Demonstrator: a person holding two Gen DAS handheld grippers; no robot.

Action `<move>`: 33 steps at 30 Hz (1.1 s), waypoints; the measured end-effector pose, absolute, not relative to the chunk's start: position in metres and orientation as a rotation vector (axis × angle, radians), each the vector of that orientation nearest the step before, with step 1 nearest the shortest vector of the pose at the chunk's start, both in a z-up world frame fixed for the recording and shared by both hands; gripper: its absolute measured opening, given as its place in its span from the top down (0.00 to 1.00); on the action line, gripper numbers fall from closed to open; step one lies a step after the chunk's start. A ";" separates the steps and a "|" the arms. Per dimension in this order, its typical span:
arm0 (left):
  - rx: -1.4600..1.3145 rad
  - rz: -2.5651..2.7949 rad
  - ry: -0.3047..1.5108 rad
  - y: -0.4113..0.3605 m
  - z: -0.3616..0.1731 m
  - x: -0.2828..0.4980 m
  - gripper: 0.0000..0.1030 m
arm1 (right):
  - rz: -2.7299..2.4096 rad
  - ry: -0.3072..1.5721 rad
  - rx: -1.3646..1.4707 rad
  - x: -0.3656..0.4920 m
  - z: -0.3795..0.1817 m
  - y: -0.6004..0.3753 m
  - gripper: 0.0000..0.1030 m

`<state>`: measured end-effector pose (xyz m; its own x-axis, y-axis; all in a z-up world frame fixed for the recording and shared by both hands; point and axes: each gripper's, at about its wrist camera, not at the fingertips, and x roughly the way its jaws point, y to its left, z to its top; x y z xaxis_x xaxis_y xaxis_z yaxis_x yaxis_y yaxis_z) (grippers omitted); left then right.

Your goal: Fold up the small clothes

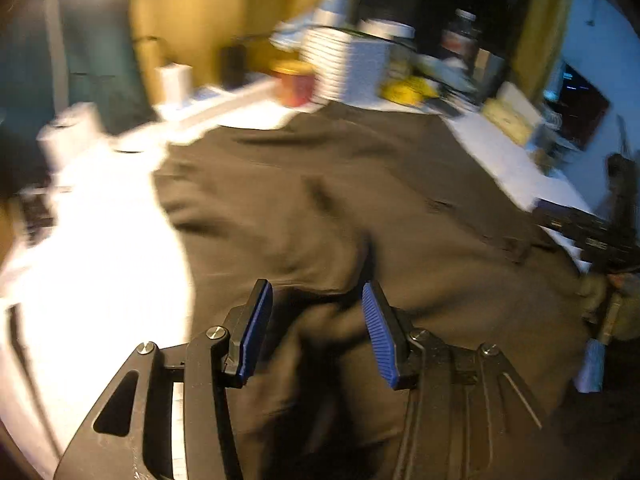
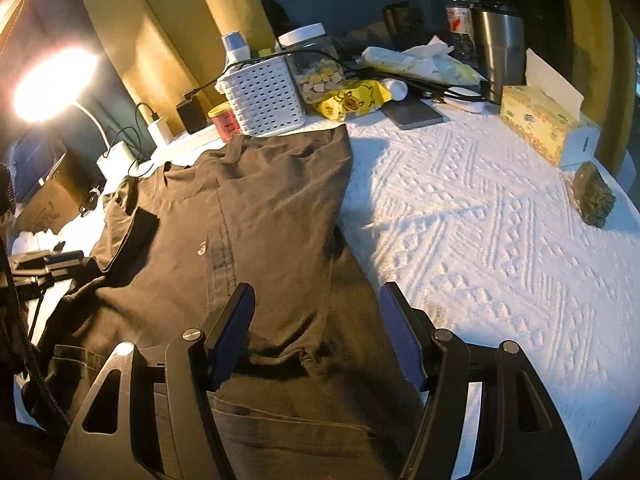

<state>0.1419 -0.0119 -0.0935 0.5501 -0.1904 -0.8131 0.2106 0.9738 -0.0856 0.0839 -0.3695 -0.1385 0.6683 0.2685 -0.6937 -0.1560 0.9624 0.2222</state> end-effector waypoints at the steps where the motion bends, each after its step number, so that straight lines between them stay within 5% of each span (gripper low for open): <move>1: 0.021 -0.211 0.963 -0.005 -0.096 0.142 0.54 | 0.245 0.807 0.146 0.084 -0.139 -0.366 0.34; 24: 0.067 -0.467 1.065 -0.055 -0.124 0.110 0.52 | 0.260 0.801 0.103 0.067 -0.132 -0.340 0.34; 33: 0.075 -0.360 0.973 -0.043 -0.110 0.107 0.52 | 0.253 0.788 0.101 0.050 -0.129 -0.342 0.34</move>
